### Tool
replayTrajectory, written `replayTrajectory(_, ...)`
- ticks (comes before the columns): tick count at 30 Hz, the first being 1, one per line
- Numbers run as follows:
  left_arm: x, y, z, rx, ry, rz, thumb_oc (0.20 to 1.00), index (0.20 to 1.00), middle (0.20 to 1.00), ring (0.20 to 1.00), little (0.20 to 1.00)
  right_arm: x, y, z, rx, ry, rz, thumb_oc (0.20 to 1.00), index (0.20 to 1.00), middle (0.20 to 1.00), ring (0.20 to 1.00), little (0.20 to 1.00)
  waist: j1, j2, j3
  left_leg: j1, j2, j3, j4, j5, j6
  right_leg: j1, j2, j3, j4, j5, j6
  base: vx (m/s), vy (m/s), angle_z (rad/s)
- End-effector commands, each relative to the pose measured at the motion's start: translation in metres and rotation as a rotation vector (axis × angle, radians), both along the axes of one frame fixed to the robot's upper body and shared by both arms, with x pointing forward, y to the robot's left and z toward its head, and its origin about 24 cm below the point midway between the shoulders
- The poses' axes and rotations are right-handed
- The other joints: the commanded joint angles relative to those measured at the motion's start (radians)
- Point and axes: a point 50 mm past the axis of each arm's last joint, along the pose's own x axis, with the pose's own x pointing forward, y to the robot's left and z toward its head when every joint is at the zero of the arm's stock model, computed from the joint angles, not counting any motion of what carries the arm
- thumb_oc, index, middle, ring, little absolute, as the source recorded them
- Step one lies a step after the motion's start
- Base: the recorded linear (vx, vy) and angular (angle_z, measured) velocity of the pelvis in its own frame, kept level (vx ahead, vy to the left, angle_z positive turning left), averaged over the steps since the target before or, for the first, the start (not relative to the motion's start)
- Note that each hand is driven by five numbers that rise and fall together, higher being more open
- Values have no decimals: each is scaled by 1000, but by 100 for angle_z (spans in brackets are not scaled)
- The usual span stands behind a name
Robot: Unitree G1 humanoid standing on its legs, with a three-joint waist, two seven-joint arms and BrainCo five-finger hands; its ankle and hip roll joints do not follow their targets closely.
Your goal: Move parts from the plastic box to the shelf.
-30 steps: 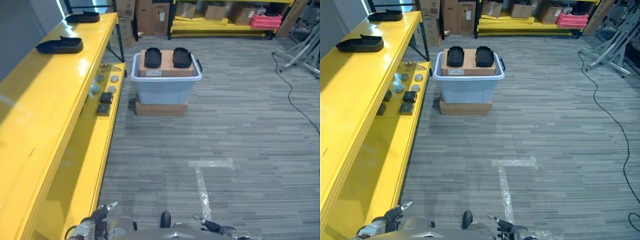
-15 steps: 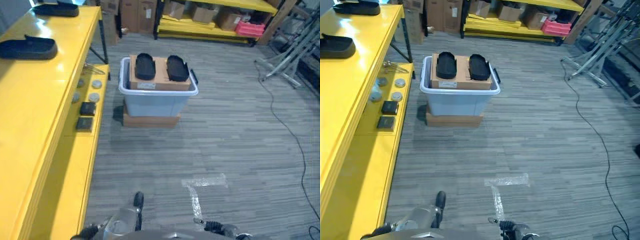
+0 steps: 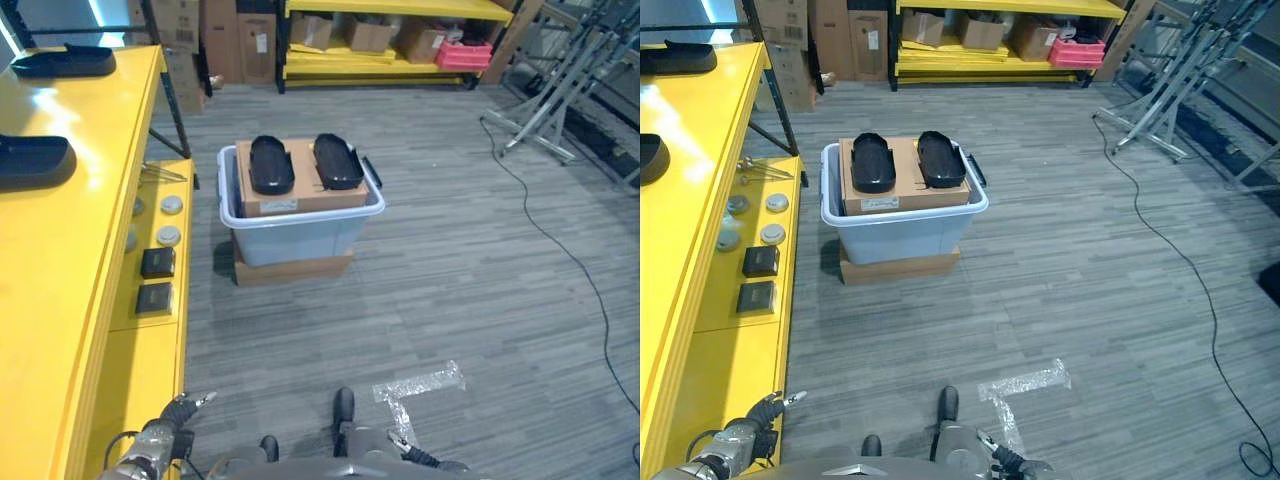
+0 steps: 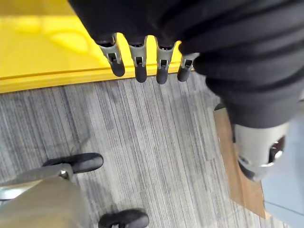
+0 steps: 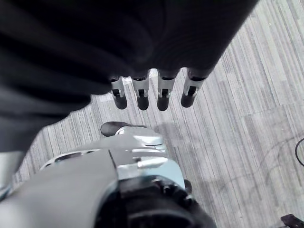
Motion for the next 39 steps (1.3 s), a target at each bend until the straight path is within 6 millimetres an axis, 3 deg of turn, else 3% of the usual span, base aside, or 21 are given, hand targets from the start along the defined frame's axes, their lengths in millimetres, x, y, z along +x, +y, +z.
replayTrajectory(1,20,-16,3,-42,-58,17,1000,1000,1000,1000,1000,1,-22,4,-77,38,17,1000,1000,1000,1000,1000,7,42,6,-27,32,7,36,-9,-27,40,24,37,24,-42,50,252,-267,19)
replayTrajectory(3,17,-20,1,-65,-49,49,1000,1000,1000,1000,1000,5,-23,5,-91,26,46,1000,1000,1000,1000,1000,11,36,3,-43,54,16,87,0,-42,57,31,37,19,-53,35,166,-207,22)
replayTrajectory(4,17,-25,-1,-73,-34,26,1000,1000,1000,1000,1000,11,-25,7,-112,10,50,1000,1000,1000,1000,1000,24,29,10,-105,77,18,218,72,-65,89,35,33,3,-63,20,187,-281,2)
replayTrajectory(7,5,-34,-7,-92,3,27,1000,1000,1000,1000,1000,29,-33,13,-137,-61,11,1000,1000,1000,1000,1000,56,2,31,-311,99,20,584,157,-92,153,33,23,-19,-79,-19,292,-292,-11)
replayTrajectory(8,-1,-34,-9,-88,48,-7,1000,1000,1000,1000,1000,36,-37,16,-163,-90,9,1000,1000,1000,1000,1000,68,9,36,-341,114,85,500,154,-95,187,40,-4,-37,-97,-17,433,-169,7)
replayTrajectory(9,-5,-34,-10,-80,62,-20,1000,1000,1000,1000,1000,39,-38,17,-165,-100,-3,1000,1000,1000,1000,1000,75,16,36,-325,100,106,418,138,-90,197,44,-11,-44,-104,-11,355,-51,12)
replayTrajectory(10,-7,-35,-11,-78,67,-21,1000,1000,1000,1000,1000,40,-38,18,-164,-102,-6,1000,1000,1000,1000,1000,78,17,37,-319,93,111,390,135,-88,201,44,-12,-47,-106,-9,253,33,28)
replayTrajectory(11,-14,-35,-13,-65,87,-24,1000,1000,1000,1000,1000,43,-38,19,-163,-110,-16,1000,1000,1000,1000,1000,91,29,36,-314,63,124,283,135,-87,209,53,-14,-54,-110,-2,281,39,18)
replayTrajectory(13,-24,-34,-15,-49,106,-17,1000,1000,1000,1000,1000,44,-38,19,-169,-111,-10,1000,1000,1000,1000,1000,119,44,41,-333,33,127,157,180,-95,237,70,-7,-67,-119,1,349,34,9)
replayTrajectory(14,-28,-32,-16,-39,110,-16,1000,1000,1000,1000,1000,44,-39,19,-170,-107,-4,1000,1000,1000,1000,1000,140,53,44,-376,29,116,123,233,-108,255,85,0,-70,-129,-4,283,12,7)
replayTrajectory(18,-29,-27,-15,-23,94,-18,1000,1000,1000,1000,1000,43,-37,18,-163,-94,-8,1000,1000,1000,1000,1000,165,45,37,-369,15,129,89,210,-89,259,90,-4,-51,-149,-4,239,77,-19)
replayTrajectory(21,-15,-20,-9,-11,34,-28,1000,1000,1000,1000,1000,34,-27,13,-130,-62,16,1000,1000,1000,1000,1000,170,44,8,-315,15,162,63,167,-45,280,111,-13,63,-246,-6,236,103,-2)
replayTrajectory(22,-11,-17,-7,-5,22,-34,1000,1000,1000,1000,1000,31,-24,11,-125,-49,36,1000,1000,1000,1000,1000,170,41,0,-299,13,170,56,156,-30,270,111,-23,120,-245,3,214,117,-3)
replayTrajectory(23,-3,-15,-5,2,-4,-42,1000,1000,1000,1000,1000,29,-21,10,-120,-45,65,1000,1000,1000,1000,1000,165,48,-4,-273,17,176,58,133,-5,194,87,-54,292,-190,36,173,109,-8)
replayTrajectory(26,10,-16,0,12,-48,-75,1000,1000,1000,1000,1000,29,-16,9,-104,-65,67,1000,1000,1000,1000,1000,146,74,7,-225,32,132,51,106,22,68,48,-59,483,-160,51,148,84,-13)
replayTrajectory(27,15,-17,2,11,-66,-82,1000,1000,1000,1000,1000,31,-14,9,-103,-76,73,1000,1000,1000,1000,1000,137,81,12,-208,35,114,47,101,21,41,30,-55,492,-160,49,143,6,5)
replayTrajectory(31,35,-15,11,-8,-136,-69,1000,1000,1000,1000,1000,33,-14,9,-111,-88,96,1000,1000,1000,1000,1000,102,83,23,-140,35,63,16,88,-5,44,-31,-31,271,-119,59,202,-161,55)
replayTrajectory(32,43,-14,13,-12,-135,-77,1000,1000,1000,1000,1000,29,-18,9,-122,-79,94,1000,1000,1000,1000,1000,64,76,20,-116,30,10,18,63,-10,43,-38,53,160,-104,75,216,-219,31)
replayTrajectory(34,42,-14,13,-6,-124,-72,1000,1000,1000,1000,1000,29,-19,10,-122,-81,97,1000,1000,1000,1000,1000,59,74,10,-106,39,-6,-8,76,-16,70,-21,78,114,-112,70,169,-237,46)
replayTrajectory(39,21,-10,4,10,-8,-25,1000,1000,1000,1000,1000,31,-22,11,-125,-78,111,1000,1000,1000,1000,1000,69,42,-15,-94,57,-11,-25,76,-44,141,2,66,-21,-91,61,77,-218,41)
